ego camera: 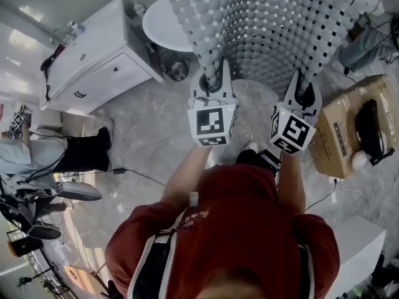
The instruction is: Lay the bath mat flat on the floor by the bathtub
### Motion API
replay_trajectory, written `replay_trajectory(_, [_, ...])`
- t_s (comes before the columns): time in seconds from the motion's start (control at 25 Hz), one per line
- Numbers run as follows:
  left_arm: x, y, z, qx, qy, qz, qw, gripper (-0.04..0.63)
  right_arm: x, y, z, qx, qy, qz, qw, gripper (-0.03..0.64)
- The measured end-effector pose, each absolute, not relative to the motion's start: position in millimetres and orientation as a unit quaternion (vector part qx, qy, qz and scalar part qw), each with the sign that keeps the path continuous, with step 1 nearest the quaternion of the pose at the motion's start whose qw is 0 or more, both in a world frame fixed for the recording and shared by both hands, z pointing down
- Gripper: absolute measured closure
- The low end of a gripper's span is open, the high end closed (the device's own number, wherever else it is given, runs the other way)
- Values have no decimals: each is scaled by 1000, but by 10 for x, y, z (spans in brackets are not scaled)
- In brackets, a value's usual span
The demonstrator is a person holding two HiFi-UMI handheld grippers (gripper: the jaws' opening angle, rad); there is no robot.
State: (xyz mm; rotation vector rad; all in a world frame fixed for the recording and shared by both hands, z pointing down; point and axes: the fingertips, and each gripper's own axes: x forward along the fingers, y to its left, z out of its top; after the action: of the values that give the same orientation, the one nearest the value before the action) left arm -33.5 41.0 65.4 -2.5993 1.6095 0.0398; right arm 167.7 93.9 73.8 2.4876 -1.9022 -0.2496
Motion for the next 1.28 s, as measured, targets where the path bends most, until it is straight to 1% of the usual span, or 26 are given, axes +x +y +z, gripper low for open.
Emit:
replay_trajectory(0.6, [643, -141, 746, -850, 524, -4, 44, 545, 2702, 390, 882, 793, -605, -64, 4, 541])
replay_trajectory(0.84, [794, -208, 594, -843, 536, -8, 44, 545, 2886, 297, 749, 788, -613, -58, -1, 541])
replay_trajectory(1.0, [971, -277, 663, -839, 541, -18, 44, 545, 3045, 224, 828, 784, -619, -55, 1, 541])
replay_trajectory(1.28, [1000, -422, 784, -836, 547, -30, 33, 545, 3081, 44, 971, 780, -624, -37, 8, 541])
